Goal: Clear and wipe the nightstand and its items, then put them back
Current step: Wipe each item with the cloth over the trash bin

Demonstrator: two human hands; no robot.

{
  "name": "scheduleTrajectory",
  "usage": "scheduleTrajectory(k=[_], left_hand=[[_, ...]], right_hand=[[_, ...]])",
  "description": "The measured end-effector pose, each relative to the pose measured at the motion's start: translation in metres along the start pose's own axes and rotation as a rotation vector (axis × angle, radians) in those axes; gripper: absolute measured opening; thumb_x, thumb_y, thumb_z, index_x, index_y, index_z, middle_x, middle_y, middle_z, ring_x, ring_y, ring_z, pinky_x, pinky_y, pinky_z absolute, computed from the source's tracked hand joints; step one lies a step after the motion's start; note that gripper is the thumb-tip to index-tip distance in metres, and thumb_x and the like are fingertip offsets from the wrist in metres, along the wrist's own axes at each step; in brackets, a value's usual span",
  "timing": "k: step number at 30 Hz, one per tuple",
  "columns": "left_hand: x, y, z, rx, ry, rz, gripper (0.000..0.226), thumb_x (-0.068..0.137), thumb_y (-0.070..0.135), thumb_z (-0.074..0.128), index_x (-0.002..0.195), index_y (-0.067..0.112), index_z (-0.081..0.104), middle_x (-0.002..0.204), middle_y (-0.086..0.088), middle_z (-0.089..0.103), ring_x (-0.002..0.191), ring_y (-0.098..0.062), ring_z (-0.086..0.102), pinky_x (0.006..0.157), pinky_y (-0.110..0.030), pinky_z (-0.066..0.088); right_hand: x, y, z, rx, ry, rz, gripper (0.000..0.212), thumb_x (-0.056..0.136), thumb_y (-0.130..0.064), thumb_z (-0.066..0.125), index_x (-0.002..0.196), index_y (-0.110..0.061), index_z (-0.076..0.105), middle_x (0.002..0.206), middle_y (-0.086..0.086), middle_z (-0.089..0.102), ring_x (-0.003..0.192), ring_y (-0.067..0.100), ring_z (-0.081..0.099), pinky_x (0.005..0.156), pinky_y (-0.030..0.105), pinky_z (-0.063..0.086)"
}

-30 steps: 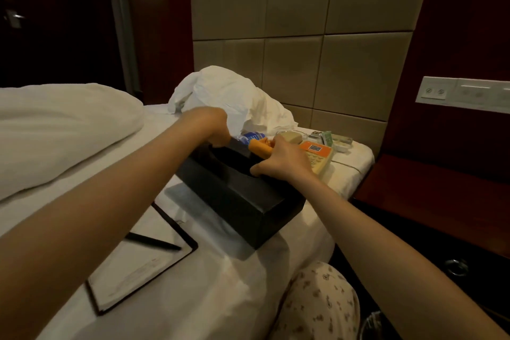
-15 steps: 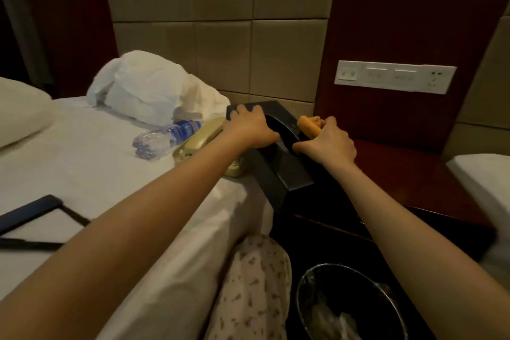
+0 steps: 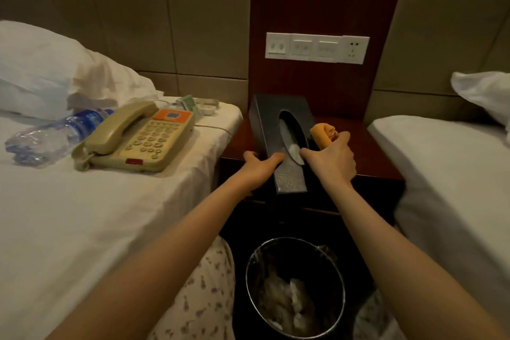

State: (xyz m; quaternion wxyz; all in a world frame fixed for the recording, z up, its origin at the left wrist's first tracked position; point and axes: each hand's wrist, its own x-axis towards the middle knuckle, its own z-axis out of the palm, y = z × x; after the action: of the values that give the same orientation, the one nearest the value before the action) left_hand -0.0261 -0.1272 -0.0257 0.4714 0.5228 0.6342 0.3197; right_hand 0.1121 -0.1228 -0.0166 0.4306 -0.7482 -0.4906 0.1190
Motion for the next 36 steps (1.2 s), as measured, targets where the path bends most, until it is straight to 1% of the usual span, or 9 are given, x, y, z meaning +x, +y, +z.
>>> scheduleTrajectory(k=[4,8,12,18,20,22,29,32,36], left_hand=[[0.004,-0.015,0.012,0.219,0.118,0.183,0.072,0.088,0.052,0.051,0.141,0.019,0.016,0.144,-0.013,0.029,0.125,-0.032,0.041,0.1,-0.039,0.036],[0.008,-0.02,0.003,0.782,0.387,0.709,0.057,0.09,0.045,0.048,0.139,0.023,0.032,0.139,-0.008,0.034,0.125,-0.028,0.037,0.101,-0.038,0.033],[0.019,-0.007,-0.008,1.231,0.104,1.132,0.047,0.096,0.045,0.028,0.126,0.02,0.053,0.13,-0.003,0.051,0.123,-0.02,0.044,0.102,-0.033,0.031],[0.03,0.045,-0.037,1.57,-0.294,0.709,0.035,0.096,0.047,0.038,0.117,0.025,0.056,0.116,0.0,0.058,0.115,-0.019,0.048,0.112,-0.043,0.017],[0.031,0.053,-0.035,1.474,-0.472,0.578,0.027,0.093,0.043,0.049,0.104,0.021,0.06,0.098,0.001,0.058,0.094,-0.019,0.054,0.09,-0.036,0.037],[0.032,0.054,-0.032,1.264,-0.579,0.539,0.021,0.09,0.037,0.057,0.082,0.018,0.06,0.076,0.003,0.054,0.072,-0.015,0.05,0.07,-0.031,0.036],[0.028,0.041,-0.023,1.284,-0.358,0.721,0.027,0.085,0.045,0.061,0.064,0.033,0.048,0.064,0.015,0.048,0.061,-0.005,0.046,0.053,-0.021,0.03],[0.03,0.035,-0.021,1.23,-0.296,0.73,0.02,0.084,0.047,0.061,0.073,0.031,0.057,0.071,0.012,0.055,0.071,-0.011,0.053,0.053,-0.021,0.032],[0.029,0.027,-0.011,1.186,-0.187,0.767,0.039,0.083,0.052,0.059,0.091,0.016,0.068,0.087,-0.006,0.067,0.08,-0.022,0.061,0.057,-0.028,0.038]], right_hand=[[0.002,0.015,0.009,0.022,0.045,0.078,0.07,0.072,-0.04,0.075,0.121,-0.009,0.037,0.119,0.011,0.054,0.108,0.033,0.055,0.081,0.04,0.045],[0.005,0.016,0.02,0.046,0.054,0.099,0.068,0.072,-0.04,0.074,0.12,-0.01,0.037,0.12,0.01,0.053,0.108,0.031,0.055,0.08,0.041,0.046],[0.01,0.014,0.023,-0.005,0.009,0.001,0.064,0.069,-0.039,0.075,0.114,-0.013,0.037,0.113,0.007,0.053,0.101,0.029,0.056,0.073,0.037,0.044],[0.02,0.019,0.006,-0.153,-0.195,-0.347,0.052,0.07,-0.035,0.075,0.099,-0.022,0.035,0.092,-0.004,0.046,0.082,0.018,0.049,0.063,0.032,0.037],[0.023,0.018,0.002,-0.164,-0.249,-0.43,0.049,0.069,-0.034,0.076,0.097,-0.024,0.037,0.084,-0.009,0.043,0.08,0.017,0.048,0.062,0.031,0.035],[0.027,0.018,-0.001,-0.132,-0.28,-0.482,0.046,0.069,-0.034,0.076,0.094,-0.025,0.039,0.08,-0.013,0.041,0.079,0.016,0.046,0.063,0.031,0.033],[0.036,0.035,-0.009,-0.127,-0.213,-0.691,0.015,0.09,-0.02,0.058,0.104,-0.019,0.054,0.095,-0.001,0.052,0.085,0.02,0.051,0.067,0.036,0.04],[0.04,0.05,-0.016,-0.366,-0.174,-0.761,0.025,0.091,-0.01,0.051,0.115,-0.016,0.051,0.102,0.0,0.051,0.087,0.019,0.047,0.063,0.03,0.035],[0.038,0.059,-0.031,-0.522,-0.016,-0.963,0.039,0.077,0.002,0.064,0.115,-0.006,0.058,0.098,0.013,0.062,0.078,0.031,0.057,0.057,0.032,0.04]])
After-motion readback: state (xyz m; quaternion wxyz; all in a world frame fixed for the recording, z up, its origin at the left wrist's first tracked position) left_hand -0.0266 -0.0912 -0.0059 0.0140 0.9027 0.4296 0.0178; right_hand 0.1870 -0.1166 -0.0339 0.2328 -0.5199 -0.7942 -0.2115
